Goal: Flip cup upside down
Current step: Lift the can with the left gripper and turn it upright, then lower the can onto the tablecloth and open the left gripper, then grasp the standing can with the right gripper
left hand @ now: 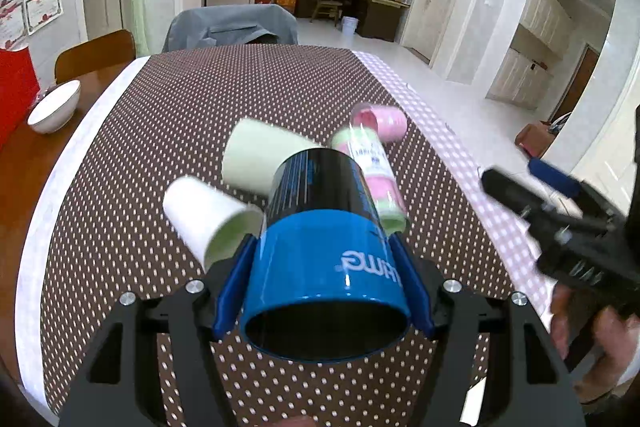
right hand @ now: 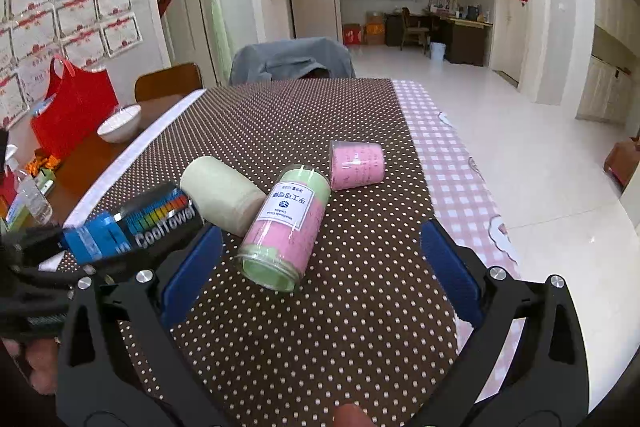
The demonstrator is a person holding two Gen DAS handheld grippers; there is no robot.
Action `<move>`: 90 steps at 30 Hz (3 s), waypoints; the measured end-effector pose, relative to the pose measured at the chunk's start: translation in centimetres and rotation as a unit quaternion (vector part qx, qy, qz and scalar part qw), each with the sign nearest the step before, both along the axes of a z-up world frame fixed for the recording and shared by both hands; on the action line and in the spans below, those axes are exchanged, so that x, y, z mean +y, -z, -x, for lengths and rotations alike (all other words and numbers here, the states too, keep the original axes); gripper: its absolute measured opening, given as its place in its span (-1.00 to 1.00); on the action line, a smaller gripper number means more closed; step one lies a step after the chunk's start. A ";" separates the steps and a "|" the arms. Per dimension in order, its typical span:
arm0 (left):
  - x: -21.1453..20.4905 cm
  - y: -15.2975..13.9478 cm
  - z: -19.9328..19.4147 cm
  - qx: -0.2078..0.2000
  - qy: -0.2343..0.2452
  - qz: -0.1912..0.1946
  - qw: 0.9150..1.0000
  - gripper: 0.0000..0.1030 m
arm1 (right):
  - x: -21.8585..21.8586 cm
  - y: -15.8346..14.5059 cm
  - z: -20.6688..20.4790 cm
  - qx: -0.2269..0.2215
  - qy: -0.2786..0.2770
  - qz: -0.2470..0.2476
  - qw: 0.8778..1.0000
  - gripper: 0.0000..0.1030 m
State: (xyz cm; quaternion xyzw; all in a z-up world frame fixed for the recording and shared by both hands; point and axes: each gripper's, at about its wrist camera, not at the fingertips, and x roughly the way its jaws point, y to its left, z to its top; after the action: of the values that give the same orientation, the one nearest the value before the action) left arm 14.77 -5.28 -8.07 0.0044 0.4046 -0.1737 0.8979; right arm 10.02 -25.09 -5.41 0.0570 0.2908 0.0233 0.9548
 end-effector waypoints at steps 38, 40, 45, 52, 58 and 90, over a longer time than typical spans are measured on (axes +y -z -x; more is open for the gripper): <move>3.1 -0.1 6.4 -0.068 -0.069 -0.023 0.995 0.59 | 2.1 1.0 1.4 0.023 -0.023 -0.029 0.999 0.88; 3.4 -0.5 6.6 -0.072 -0.073 -0.023 0.994 0.59 | 2.4 0.8 1.6 0.021 -0.026 -0.029 0.999 0.88; 4.2 -1.4 7.3 -0.082 -0.082 -0.020 0.993 0.59 | 3.2 0.2 2.1 0.015 -0.035 -0.028 0.999 0.88; 5.3 -2.6 8.4 -0.100 -0.100 -0.015 0.990 0.59 | 4.0 -0.5 2.6 0.007 -0.041 -0.024 0.999 0.89; 6.2 -3.5 9.2 -0.113 -0.114 -0.013 0.987 0.59 | 4.5 -1.1 3.1 0.000 -0.046 -0.024 0.999 0.88; 11.4 -1.9 11.2 -0.115 -0.163 -0.004 0.980 0.59 | 9.3 -0.4 2.9 0.032 -0.084 0.000 0.996 0.88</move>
State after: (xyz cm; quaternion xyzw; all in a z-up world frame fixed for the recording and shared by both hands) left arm 3.59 6.09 -6.20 -0.0381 0.2946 -0.0217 0.9546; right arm 7.11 -15.77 -5.01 0.0334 0.3249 0.1017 0.9397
